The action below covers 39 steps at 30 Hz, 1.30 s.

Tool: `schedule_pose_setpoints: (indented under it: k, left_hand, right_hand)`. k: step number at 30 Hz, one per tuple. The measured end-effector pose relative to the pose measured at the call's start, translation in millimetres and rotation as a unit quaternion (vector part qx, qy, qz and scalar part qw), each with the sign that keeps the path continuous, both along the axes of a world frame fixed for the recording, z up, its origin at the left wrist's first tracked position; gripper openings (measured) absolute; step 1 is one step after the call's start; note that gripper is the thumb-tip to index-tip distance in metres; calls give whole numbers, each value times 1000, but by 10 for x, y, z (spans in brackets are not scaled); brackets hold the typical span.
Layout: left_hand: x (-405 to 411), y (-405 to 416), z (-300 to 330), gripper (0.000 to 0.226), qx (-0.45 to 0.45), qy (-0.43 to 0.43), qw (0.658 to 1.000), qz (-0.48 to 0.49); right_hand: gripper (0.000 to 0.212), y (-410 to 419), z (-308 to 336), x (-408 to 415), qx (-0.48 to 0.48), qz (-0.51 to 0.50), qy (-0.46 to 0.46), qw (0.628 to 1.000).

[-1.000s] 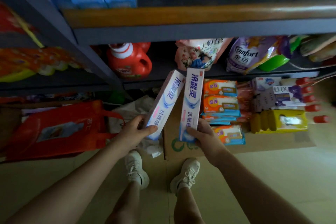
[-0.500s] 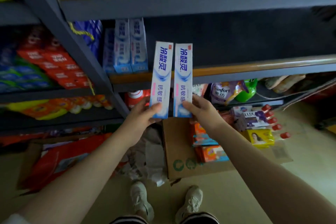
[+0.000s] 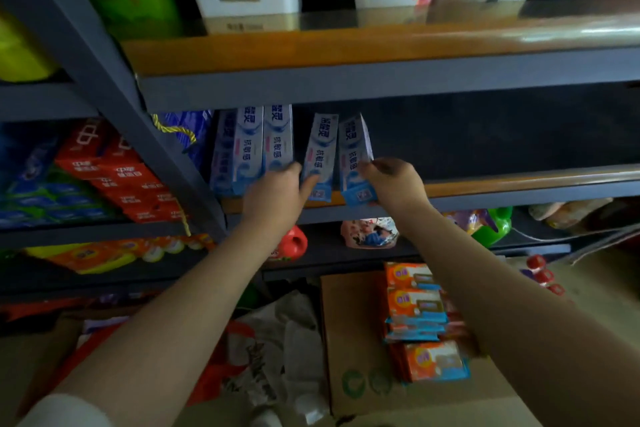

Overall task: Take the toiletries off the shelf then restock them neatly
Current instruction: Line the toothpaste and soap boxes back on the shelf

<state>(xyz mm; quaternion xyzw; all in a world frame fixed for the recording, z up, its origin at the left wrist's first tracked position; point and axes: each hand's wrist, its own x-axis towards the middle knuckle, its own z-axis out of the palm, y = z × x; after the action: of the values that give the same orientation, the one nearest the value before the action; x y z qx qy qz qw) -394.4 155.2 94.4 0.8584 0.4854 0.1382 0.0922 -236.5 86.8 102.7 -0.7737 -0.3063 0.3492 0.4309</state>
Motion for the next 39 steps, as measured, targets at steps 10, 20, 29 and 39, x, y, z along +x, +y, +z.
schedule_pose_setpoints:
  k: [10,20,29,39]
  left_hand:
    - [-244,425,-105,64,16,130,984,-123]
    - [-269,525,-156,58,42,104,984,-140]
    - [-302,606,-107,61,35,62,985,-158]
    - [-356,582,-113,84,-62,88,994,-29]
  right_hand:
    - [28,627,-108,35,-76,59,-107,990]
    - [23,698,-414,35,-132,102,-166,972]
    - [74,602,-352,-220,-61,211,-234,947]
    - [69,606,-354,-161,-88,302,-384,868]
